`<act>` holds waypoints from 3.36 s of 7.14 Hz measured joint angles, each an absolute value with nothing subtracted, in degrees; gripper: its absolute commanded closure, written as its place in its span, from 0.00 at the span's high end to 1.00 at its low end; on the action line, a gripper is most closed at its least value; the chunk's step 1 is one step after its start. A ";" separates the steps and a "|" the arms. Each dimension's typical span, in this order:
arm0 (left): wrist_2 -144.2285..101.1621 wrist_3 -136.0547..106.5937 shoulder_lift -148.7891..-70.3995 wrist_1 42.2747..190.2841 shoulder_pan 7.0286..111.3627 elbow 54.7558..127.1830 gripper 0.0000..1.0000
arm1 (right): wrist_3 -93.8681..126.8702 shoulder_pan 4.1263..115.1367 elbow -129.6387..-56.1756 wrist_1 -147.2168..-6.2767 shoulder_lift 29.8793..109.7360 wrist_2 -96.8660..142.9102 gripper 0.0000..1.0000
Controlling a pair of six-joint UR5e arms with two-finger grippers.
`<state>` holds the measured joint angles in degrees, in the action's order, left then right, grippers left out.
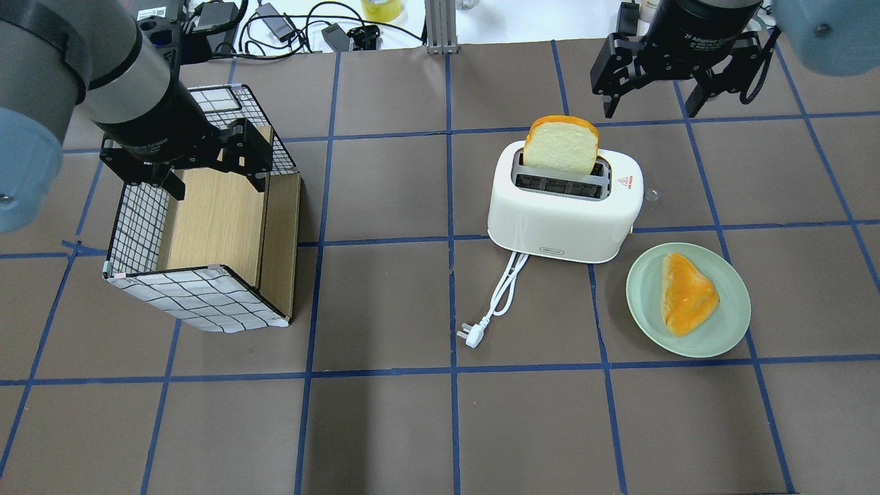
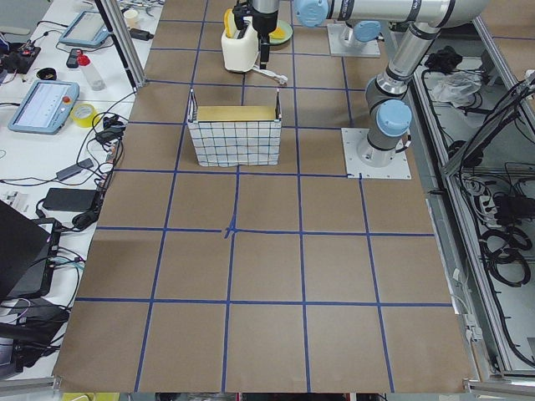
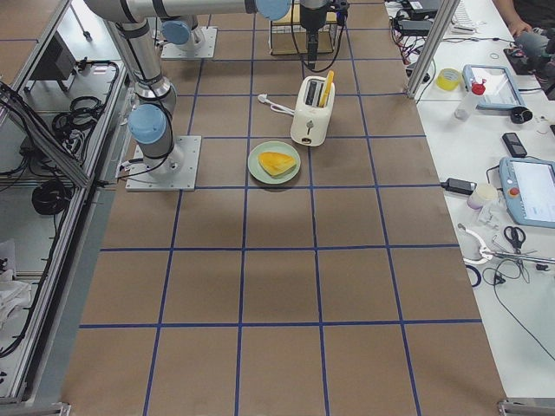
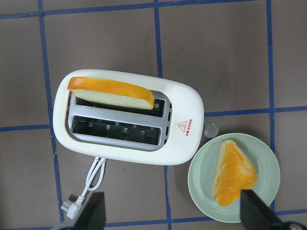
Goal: Press toaster with right arm
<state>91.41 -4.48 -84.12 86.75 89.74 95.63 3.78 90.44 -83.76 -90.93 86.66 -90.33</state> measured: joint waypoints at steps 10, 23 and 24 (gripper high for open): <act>91.41 -4.48 -84.17 86.75 89.74 95.62 1.00 | -2.27 89.21 -83.88 -91.07 86.66 -91.18 1.00; 91.41 -4.48 -84.13 86.75 89.74 95.62 1.00 | -15.03 80.50 -84.13 -90.72 86.51 -87.07 0.99; 91.41 -4.48 -84.14 86.75 89.74 95.62 1.00 | -17.18 77.00 -84.46 -90.40 86.28 -84.37 0.92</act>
<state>91.41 -4.48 -84.14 86.75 89.74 95.62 -17.18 77.00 -84.46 -90.40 86.28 -84.37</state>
